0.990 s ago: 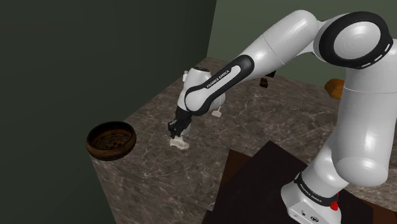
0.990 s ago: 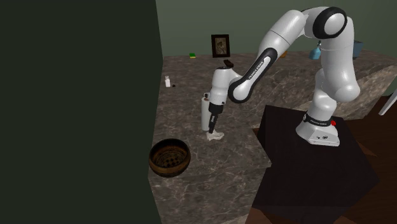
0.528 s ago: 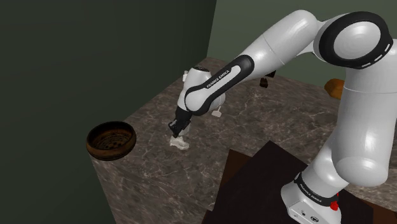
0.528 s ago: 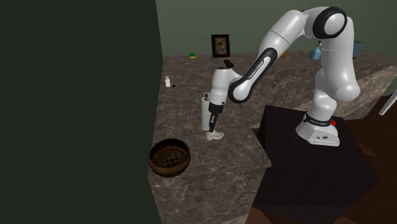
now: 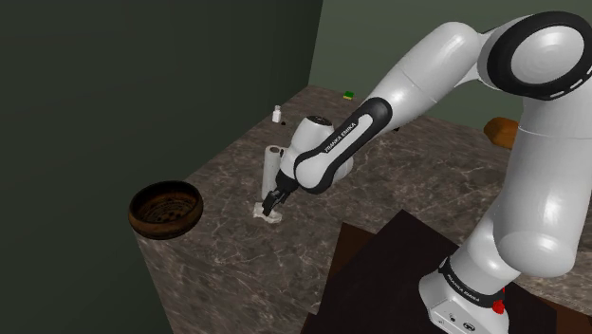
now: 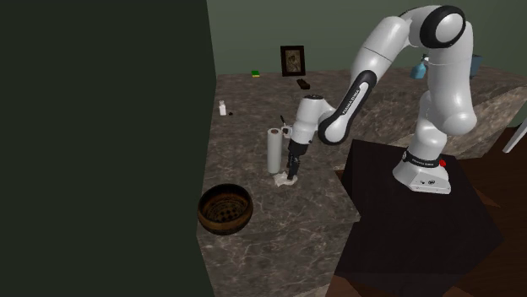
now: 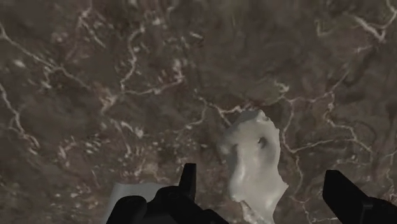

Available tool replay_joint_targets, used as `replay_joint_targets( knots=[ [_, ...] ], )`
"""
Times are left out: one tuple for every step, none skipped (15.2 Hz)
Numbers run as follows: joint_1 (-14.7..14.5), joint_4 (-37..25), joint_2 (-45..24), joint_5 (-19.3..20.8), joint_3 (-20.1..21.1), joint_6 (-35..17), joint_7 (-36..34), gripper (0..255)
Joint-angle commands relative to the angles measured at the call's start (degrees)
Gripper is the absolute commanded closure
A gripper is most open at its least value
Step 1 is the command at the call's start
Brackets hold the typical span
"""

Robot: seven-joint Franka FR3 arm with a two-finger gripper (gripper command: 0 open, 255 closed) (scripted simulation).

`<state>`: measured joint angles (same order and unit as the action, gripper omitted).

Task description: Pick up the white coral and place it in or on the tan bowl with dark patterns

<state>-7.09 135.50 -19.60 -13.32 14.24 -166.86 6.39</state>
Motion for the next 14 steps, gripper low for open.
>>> replay_joint_targets(
  knots=[
    [-0.08,-0.01,-1.49,0.35,-0.05,-1.85,0.64,0],
    [-0.29,-0.36,-2.4,0.5,-0.2,-2.41,0.56,0],
    [-0.5,-0.73,-3.31,0.64,-0.34,-2.96,0.48,0],
    [-0.72,-1.12,-4.21,0.76,-0.49,-3.49,0.42,0],
    [-0.94,-1.51,-5.12,0.88,-0.65,-4.01,0.36,0],
    [-1.06,-1.75,-5.64,0.94,-0.73,-4.31,0.33,0],
    [-1.07,-1.74,-5.64,0.94,-0.74,-4.31,0.33,0],
    [-1.07,-1.74,-5.64,0.94,-0.74,-4.31,0.33,0],
    [-1.07,-1.75,-5.64,0.94,-0.74,-4.31,0.33,0],
    [-1.07,-1.75,-5.64,0.94,-0.74,-4.31,0.33,0],
    [-1.07,-1.75,-5.64,0.94,-0.74,-4.31,0.33,0],
    [-1.07,-1.75,-5.64,0.94,-0.74,-4.31,0.33,0],
    [-1.07,-1.74,-5.63,0.94,-0.73,-4.3,0.33,0],
    [-1.07,-1.74,-5.63,0.94,-0.73,-4.3,0.33,255]
  ],
)
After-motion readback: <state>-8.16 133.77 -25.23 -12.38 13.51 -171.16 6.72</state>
